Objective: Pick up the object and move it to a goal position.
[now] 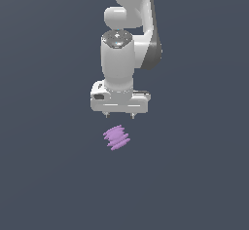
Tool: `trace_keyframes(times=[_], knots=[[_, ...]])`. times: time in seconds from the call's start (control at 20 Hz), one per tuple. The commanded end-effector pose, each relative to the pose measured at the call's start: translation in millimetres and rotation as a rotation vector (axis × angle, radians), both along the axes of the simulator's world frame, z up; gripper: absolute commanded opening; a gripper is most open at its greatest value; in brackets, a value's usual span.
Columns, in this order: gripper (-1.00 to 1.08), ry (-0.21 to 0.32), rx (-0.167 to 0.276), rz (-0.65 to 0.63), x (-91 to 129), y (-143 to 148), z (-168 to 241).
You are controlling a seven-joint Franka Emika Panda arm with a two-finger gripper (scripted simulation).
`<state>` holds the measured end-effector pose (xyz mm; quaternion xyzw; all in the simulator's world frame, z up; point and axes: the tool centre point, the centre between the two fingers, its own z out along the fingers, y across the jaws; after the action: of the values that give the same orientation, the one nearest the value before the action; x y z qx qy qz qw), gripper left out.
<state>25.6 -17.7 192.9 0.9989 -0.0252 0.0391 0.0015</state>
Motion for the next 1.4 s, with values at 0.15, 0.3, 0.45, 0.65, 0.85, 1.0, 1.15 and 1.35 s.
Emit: trace_keyframes(times=[0.15,0.3,0.45,0.65,0.85,1.0,1.15,1.35], knots=[[1.0,-0.01,0.003,0.01,2,5,4],[1.0,-0.037,0.012,0.037,8,19,14],[1.0,-0.052,0.017,0.053,11,27,21],[1.0,-0.05,0.017,0.047,10,26,19],[1.0,-0.047,0.021,0.022,11,25,16],[1.0,-0.042,0.025,-0.013,11,24,11],[1.0,-0.035,0.031,-0.06,12,22,4],[1.0,-0.023,0.039,-0.142,12,18,-8]])
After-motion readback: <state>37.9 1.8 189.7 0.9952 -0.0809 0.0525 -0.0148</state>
